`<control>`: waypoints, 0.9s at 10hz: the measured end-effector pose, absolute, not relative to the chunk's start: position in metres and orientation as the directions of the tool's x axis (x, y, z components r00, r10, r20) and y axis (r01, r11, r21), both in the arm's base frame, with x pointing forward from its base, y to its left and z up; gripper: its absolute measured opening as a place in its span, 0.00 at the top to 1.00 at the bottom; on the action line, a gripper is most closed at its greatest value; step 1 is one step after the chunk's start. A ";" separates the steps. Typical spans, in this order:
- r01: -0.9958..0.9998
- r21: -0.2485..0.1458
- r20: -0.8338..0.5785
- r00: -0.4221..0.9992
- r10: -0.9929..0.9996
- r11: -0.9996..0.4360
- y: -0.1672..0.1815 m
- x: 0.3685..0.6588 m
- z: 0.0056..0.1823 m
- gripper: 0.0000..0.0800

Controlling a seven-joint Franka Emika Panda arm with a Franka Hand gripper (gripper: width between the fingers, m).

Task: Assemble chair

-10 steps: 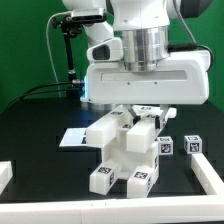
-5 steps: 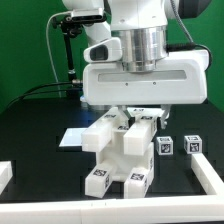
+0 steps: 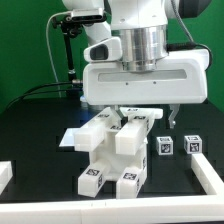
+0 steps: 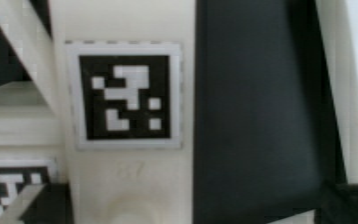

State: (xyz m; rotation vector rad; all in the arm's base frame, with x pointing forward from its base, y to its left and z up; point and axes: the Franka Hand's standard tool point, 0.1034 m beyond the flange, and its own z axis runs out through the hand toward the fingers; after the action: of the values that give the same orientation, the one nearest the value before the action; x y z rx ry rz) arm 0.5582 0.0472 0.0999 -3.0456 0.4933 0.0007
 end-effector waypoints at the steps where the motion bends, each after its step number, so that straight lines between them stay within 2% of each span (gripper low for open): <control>1: -0.316 -0.055 -0.010 0.949 -0.315 -0.947 0.047 0.558 0.100 0.19; 4: -0.322 -0.059 -0.020 0.947 -0.321 -0.945 0.042 0.559 0.109 0.19; 9: -0.324 -0.058 -0.018 0.946 -0.324 -0.944 0.040 0.558 0.107 0.19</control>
Offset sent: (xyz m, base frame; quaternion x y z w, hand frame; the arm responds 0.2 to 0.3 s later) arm 0.0004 -0.0063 0.0111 -0.0039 -0.0142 -0.0177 0.9997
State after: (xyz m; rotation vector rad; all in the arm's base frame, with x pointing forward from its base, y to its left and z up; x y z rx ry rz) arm 0.5582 0.0405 0.1070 -3.0397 0.5062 0.0125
